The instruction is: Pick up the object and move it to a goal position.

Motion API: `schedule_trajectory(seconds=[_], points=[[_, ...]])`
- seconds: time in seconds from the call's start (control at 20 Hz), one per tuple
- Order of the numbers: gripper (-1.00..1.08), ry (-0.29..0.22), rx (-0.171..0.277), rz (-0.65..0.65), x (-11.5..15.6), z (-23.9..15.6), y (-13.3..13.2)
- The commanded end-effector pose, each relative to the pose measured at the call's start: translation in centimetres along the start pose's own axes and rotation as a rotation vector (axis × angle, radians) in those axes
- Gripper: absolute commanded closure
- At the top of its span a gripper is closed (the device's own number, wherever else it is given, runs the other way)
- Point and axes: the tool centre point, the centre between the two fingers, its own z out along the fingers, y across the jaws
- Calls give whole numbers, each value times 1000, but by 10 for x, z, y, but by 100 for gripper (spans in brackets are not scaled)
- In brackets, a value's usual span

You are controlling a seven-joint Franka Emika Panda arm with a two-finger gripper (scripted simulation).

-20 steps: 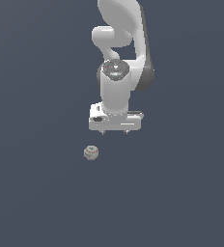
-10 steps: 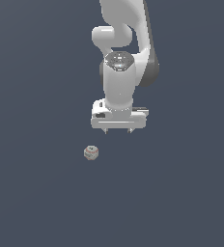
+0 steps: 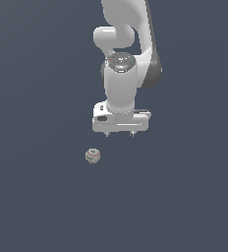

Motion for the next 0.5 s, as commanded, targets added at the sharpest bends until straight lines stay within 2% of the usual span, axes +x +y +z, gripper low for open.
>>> schedule_trajectory(seconds=[0.0, 0.45], points=[[-92, 0, -1, -19, 1, 2, 3], [-92, -5, -9, -149, 7, 15, 24]])
